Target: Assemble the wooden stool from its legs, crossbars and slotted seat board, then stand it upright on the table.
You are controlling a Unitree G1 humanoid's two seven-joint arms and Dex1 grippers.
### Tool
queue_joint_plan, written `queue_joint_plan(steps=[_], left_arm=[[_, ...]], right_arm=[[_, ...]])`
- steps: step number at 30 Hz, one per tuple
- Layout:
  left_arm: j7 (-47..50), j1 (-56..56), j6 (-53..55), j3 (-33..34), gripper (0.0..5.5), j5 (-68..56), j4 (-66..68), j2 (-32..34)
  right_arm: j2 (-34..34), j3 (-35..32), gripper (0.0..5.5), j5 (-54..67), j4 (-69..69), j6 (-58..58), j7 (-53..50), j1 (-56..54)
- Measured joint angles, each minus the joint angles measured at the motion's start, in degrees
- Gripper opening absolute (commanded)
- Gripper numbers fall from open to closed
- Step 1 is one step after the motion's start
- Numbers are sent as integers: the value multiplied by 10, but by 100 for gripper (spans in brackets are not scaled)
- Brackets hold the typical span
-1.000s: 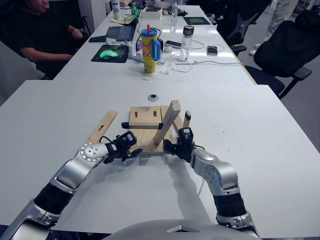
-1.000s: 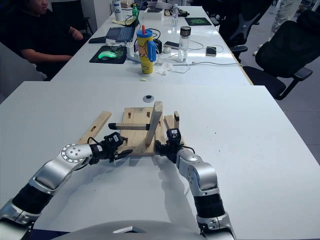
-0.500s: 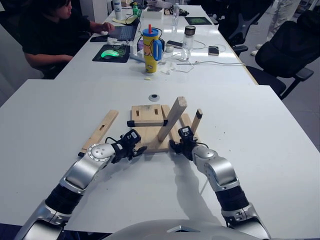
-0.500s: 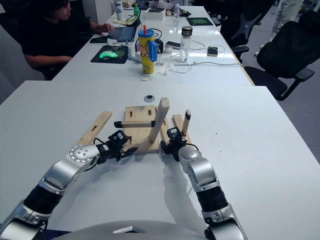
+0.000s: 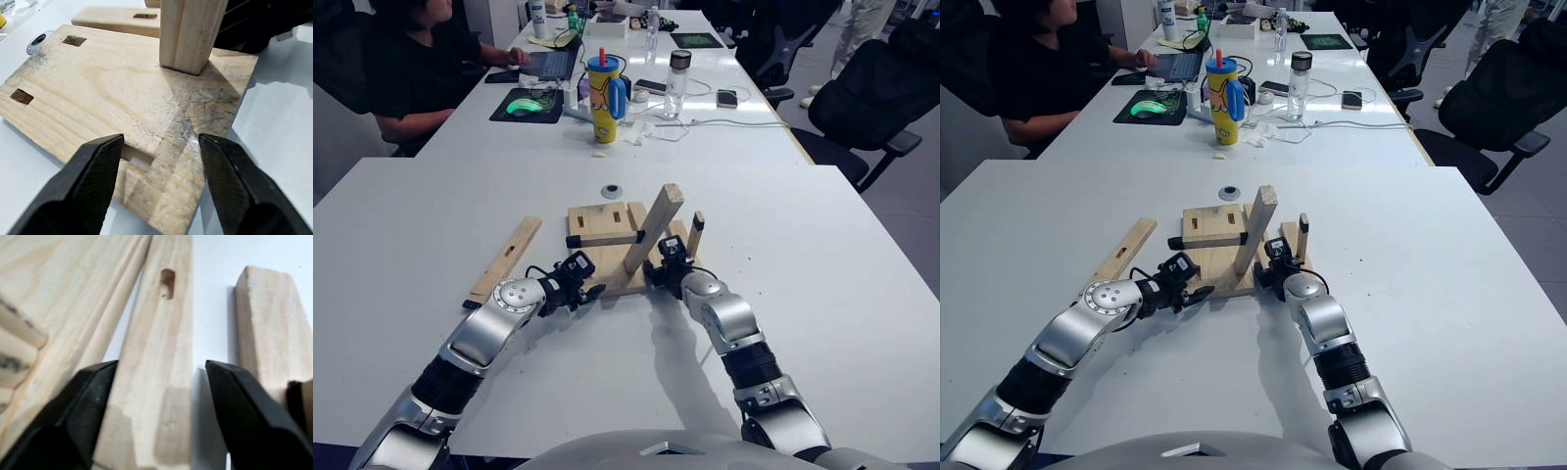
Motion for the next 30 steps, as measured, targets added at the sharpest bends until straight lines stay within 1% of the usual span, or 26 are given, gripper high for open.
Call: queue_joint_plan(steps=[3,4,8,10,14,18,21,25,30], left_arm=[[-7,-2,-20,0,283,3,12,1],[-6,-3,-32,1,283,4,20,1],[-4,-2,-82,9,283,16,51,-1],[-6,4,-107,16,283,20,56,-1],[-25,12,-147,22,283,33,57,14],[-55,13,-169,27,283,40,48,38],[-96,27,-156,43,283,26,23,57],[-134,52,-122,56,283,8,-8,83],[-175,71,-86,63,352,-10,-53,112]], right_arm=[[3,0,211,-2,9,-12,1,0],[4,-1,207,-8,12,-15,2,0],[11,-10,207,-7,15,-32,5,1],[17,-31,207,5,7,-61,8,5],[34,-73,207,33,-45,-120,12,6],[42,-93,207,56,-120,-127,18,6],[44,-109,207,81,-204,-99,18,-9],[35,-138,207,123,-267,-45,18,-52],[18,-174,207,181,-316,20,21,-87]])
